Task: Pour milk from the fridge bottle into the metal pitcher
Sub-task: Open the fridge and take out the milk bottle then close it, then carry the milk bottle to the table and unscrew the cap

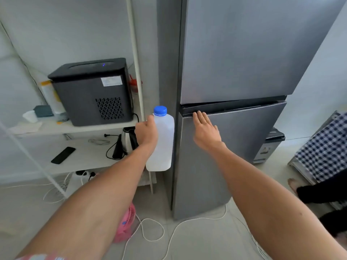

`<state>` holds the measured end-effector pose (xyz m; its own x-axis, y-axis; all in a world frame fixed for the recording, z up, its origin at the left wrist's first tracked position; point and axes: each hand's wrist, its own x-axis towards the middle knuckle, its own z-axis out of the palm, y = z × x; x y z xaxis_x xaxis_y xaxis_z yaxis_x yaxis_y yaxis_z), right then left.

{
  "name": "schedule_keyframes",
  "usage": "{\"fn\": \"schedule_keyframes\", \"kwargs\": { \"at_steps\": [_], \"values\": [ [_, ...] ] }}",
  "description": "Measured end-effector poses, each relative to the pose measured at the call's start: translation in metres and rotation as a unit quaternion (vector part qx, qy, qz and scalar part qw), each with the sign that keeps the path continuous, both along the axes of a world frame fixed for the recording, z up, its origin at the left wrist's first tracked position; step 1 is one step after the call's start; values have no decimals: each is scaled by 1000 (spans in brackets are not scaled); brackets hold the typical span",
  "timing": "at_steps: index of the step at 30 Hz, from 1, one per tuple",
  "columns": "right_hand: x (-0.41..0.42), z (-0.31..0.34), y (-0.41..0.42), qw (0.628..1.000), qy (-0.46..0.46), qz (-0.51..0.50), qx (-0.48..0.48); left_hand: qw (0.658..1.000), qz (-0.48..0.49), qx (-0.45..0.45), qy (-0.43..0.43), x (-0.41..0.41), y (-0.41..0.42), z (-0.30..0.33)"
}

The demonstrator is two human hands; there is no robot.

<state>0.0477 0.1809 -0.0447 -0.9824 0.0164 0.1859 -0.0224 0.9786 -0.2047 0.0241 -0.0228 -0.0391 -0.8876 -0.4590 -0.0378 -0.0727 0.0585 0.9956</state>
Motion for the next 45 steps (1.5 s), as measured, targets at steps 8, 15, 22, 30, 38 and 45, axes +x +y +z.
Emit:
{"fn": "schedule_keyframes", "kwargs": {
  "at_steps": [8,15,22,30,38,45],
  "values": [
    [-25,3,-6,998,-57,-5,-2,1000,8,2,11,-6,5,3],
    [-33,11,-8,995,-99,0,-1,999,3,26,19,-3,10,5],
    [-11,-26,-20,987,54,-37,-149,999,-21,33,35,3,9,10],
    [26,-62,-53,796,-211,-162,-544,996,-66,47,43,16,18,21],
    [53,-60,-56,652,-194,-183,-710,990,-118,58,56,33,37,26],
    [94,-58,-27,631,-113,-271,-719,972,-225,56,43,54,76,25]
  ]
}}
